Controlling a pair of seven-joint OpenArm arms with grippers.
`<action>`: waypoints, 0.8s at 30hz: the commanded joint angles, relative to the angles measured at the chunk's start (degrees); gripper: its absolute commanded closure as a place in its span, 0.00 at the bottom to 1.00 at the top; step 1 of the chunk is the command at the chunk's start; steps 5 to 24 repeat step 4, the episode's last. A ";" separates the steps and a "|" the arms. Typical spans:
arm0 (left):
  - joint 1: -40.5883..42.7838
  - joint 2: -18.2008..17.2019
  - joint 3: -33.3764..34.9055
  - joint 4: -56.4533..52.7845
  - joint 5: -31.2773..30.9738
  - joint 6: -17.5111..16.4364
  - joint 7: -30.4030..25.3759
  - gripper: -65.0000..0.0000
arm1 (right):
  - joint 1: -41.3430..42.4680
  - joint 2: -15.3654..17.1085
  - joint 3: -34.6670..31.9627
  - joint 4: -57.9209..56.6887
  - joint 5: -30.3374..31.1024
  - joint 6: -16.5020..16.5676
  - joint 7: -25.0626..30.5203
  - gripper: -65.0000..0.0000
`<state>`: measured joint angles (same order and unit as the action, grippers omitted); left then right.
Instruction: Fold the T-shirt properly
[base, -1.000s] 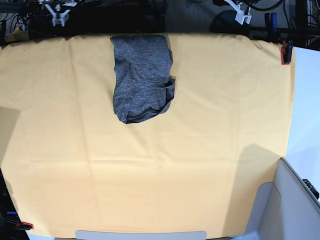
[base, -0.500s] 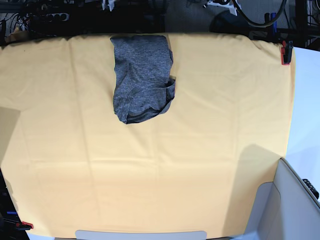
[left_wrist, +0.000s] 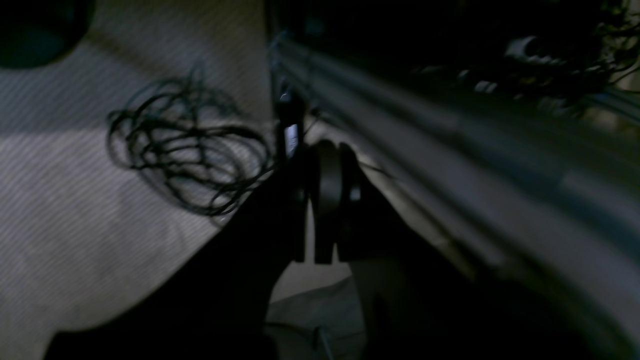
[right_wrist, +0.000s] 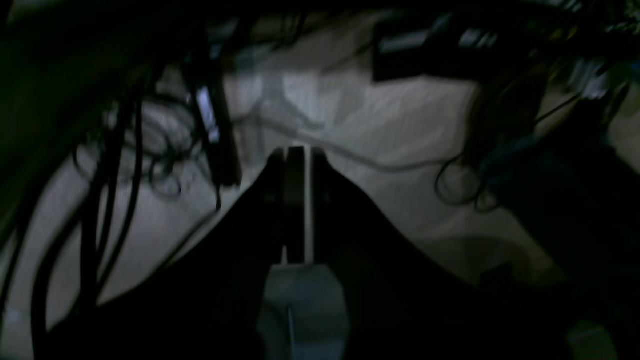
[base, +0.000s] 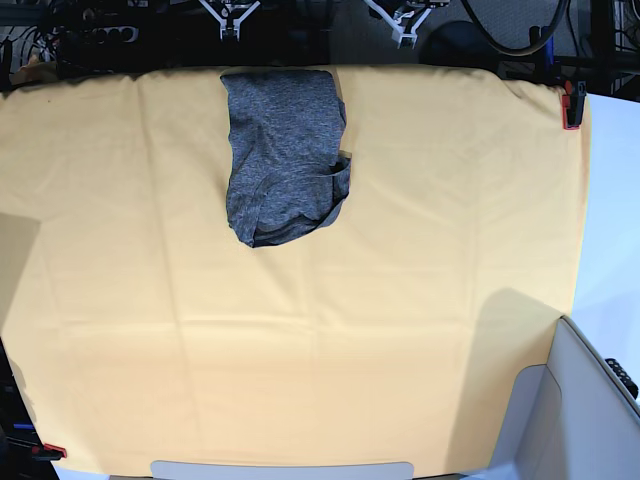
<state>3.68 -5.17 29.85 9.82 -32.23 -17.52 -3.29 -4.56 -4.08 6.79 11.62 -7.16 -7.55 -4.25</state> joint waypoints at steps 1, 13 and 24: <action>-0.74 -0.24 0.18 0.42 -0.17 0.33 -1.59 0.99 | -0.67 -0.98 0.03 -0.14 0.08 -0.05 -0.54 0.98; -0.74 -0.50 0.26 0.50 -0.08 9.12 -2.47 0.99 | -0.76 -1.42 0.03 -0.14 0.34 -0.05 -0.54 0.98; -0.74 -0.50 0.26 0.50 -0.08 9.12 -2.47 0.99 | -0.76 -1.42 0.03 -0.14 0.34 -0.05 -0.54 0.98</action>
